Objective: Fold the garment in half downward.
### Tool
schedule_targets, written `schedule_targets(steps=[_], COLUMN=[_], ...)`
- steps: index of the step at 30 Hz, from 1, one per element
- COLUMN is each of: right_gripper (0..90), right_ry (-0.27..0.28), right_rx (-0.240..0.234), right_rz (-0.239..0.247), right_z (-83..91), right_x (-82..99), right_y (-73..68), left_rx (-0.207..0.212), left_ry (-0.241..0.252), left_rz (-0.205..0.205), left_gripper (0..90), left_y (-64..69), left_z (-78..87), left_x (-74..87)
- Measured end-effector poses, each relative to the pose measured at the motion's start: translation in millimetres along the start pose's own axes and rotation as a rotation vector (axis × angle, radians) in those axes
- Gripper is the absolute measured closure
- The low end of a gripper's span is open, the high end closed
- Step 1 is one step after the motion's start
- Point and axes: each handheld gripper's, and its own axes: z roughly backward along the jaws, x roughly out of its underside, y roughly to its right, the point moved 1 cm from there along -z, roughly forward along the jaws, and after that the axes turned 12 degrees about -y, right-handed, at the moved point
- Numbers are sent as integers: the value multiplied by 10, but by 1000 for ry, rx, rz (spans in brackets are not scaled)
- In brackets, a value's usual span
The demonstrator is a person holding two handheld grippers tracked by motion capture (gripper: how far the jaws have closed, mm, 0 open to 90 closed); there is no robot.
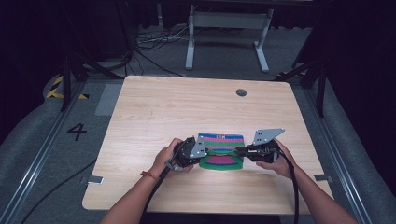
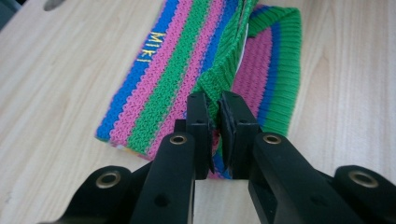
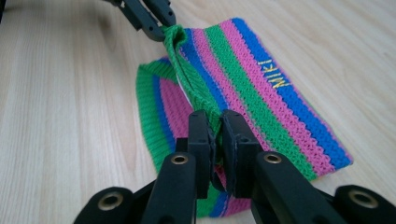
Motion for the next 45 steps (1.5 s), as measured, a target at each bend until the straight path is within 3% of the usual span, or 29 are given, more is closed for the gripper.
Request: schedule_targets(steps=[16,21,27,30,36,40,44,45], right_gripper=[797,797,774,721,626,606,598,595], right_ry=[-90,-106,-101,-101,-54,-25,-21,-21], right_rx=[-36,-32,-37,-40,12,37,66,73], right_rz=[48,55,42,31,23,-8,-28,-27], right_z=[-115,-128,-155,-145,-10,23,-19,-36], right_x=[171,211,281,296,297,269,214,204], right_y=[-166,-190,-208,-223,-239,-228,-220,-216], left_rx=[7,3,1,4,4,-10,16,38], left_ry=[-70,-71,-61,-48,-2,58,54,45], left_rz=[-70,-62,-35,-13,18,84,105,101], left_gripper=[822,795,747,699,611,544,526,528], left_y=[224,251,275,270,223,159,156,163], left_z=[-116,-135,-151,-126,32,131,7,-37], left_x=[84,115,157,179,239,251,194,179])
